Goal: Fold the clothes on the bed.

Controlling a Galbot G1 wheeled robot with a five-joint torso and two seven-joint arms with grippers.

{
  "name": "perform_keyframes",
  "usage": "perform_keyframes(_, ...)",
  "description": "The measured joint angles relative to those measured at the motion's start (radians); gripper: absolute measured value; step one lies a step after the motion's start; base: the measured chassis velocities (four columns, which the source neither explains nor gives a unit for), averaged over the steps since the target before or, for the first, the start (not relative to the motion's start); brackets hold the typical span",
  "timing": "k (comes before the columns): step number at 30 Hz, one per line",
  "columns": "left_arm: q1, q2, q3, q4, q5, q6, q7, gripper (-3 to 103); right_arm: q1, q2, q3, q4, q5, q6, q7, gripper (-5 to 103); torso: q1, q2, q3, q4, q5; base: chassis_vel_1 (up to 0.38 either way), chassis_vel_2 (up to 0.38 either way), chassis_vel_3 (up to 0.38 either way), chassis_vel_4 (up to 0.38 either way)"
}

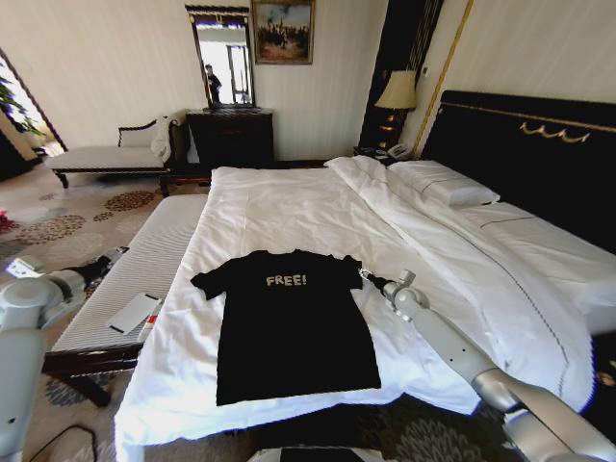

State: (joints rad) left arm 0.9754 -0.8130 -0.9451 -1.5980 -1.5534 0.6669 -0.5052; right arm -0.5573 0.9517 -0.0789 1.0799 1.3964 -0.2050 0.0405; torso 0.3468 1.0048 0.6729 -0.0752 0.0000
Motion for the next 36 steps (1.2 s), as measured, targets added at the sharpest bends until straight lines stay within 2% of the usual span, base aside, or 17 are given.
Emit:
perform_keyframes(2,0.002,0.000,0.000,0.002,0.004,0.000,0.001,100,0.003,0.004,-0.001,-0.006,-0.003,0.005,-0.002,46,0.000,0.000,0.000,0.0000,0.0001,0.000,0.000,0.000,0.000)
perform_keyframes(4,0.003,0.000,0.001,0.003,0.006,0.000,0.001,100,0.003,0.004,-0.001,-0.008,-0.005,0.007,-0.004,46,0.000,0.000,0.000,0.0000,0.0001,0.000,0.000,0.000,0.000)
perform_keyframes(8,0.006,-0.004,0.004,0.007,0.018,0.000,0.002,100,0.003,0.003,0.000,-0.008,-0.012,0.016,-0.014,24,0.000,0.000,0.000,0.0000,0.0000,0.000,0.000,0.000,0.000)
perform_keyframes(10,0.007,-0.006,0.004,0.007,0.021,0.000,0.002,100,0.002,0.002,0.000,-0.006,-0.012,0.018,-0.016,24,0.000,0.000,0.000,0.0000,0.0000,0.000,0.000,0.000,0.000)
perform_keyframes(14,0.007,-0.010,0.006,0.008,0.032,-0.001,0.002,100,-0.002,-0.003,0.002,0.010,-0.012,0.025,-0.027,3,0.000,0.000,0.000,-0.0003,0.0001,0.000,0.000,0.000,0.000)
perform_keyframes(26,0.000,0.011,-0.007,0.021,0.027,-0.015,0.002,100,-0.014,-0.025,0.037,0.091,0.018,0.046,-0.039,0,0.000,0.000,0.000,0.0001,0.0001,0.000,0.000,0.000,0.000)
perform_keyframes(36,-0.003,0.009,-0.009,0.031,0.026,-0.017,0.003,100,-0.073,-0.067,0.109,0.214,0.065,0.051,0.025,0,0.000,0.000,0.000,-0.0002,0.0002,0.000,0.000,0.000,0.000)
